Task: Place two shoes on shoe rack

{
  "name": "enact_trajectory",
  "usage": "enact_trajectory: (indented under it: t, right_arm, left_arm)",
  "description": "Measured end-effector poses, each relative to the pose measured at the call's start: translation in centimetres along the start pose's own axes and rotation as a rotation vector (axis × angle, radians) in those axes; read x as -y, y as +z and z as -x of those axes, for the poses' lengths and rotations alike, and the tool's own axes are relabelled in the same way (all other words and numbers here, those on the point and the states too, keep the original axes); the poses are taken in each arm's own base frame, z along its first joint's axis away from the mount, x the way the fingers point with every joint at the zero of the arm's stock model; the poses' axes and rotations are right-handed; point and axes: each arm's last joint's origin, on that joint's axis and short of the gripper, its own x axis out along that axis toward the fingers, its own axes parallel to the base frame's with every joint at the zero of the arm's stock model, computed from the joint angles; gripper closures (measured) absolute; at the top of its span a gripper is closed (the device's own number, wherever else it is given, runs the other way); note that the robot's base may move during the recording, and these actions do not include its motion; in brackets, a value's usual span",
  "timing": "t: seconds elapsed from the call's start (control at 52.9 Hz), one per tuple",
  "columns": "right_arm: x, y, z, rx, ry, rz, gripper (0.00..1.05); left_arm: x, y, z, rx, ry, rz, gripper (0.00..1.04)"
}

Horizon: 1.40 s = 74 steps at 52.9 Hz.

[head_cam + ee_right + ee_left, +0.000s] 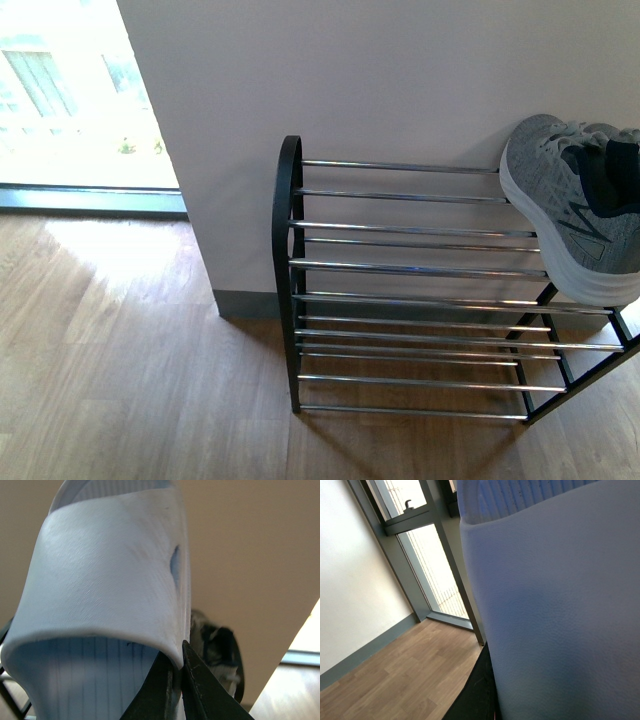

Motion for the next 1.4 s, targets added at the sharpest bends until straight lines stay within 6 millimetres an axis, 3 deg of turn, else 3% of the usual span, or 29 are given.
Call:
enact_trajectory:
  t: [0.113,0.189,0.322,0.435,0.511,1.097,1.4]
  right_arm:
    - [-0.4,-1.0,-1.0,-0.173,0.013,-0.060,1.03]
    - [-0.7,-0.4,-2.4,-0.236,0.003,-0.087,1.03]
    - [-1.8,1.7,-7.4,-0.313,-0.024,-0.080,1.03]
    - [-3.5,0.5,-11.9,-0.431,-0.025,-0.065,1.03]
    - [-4.8,-0.5,-13.9,-0.484,-0.020,-0.044,1.03]
    - [-11.2,-3.4,-20.7,-0.595,0.010,-0.010,1.03]
    - [-12.8,-5.8,-23.1,-0.653,0.003,0.023,1.03]
  left_arm:
    - [0.0,0.0,0.0,0.000,0.000,0.000,1.03]
    - [0.0,0.0,0.0,0.000,-0.001,0.000,1.03]
    - [0.0,0.0,0.0,0.000,0.000,0.000,1.03]
    - [0.0,0.0,0.0,0.000,0.000,0.000,1.03]
    - [0.0,0.0,0.0,0.000,0.000,0.000,1.03]
    - [0.0,0.0,0.0,0.000,0.000,0.000,1.03]
    - [0.0,0.0,0.0,0.000,0.000,0.000,1.03]
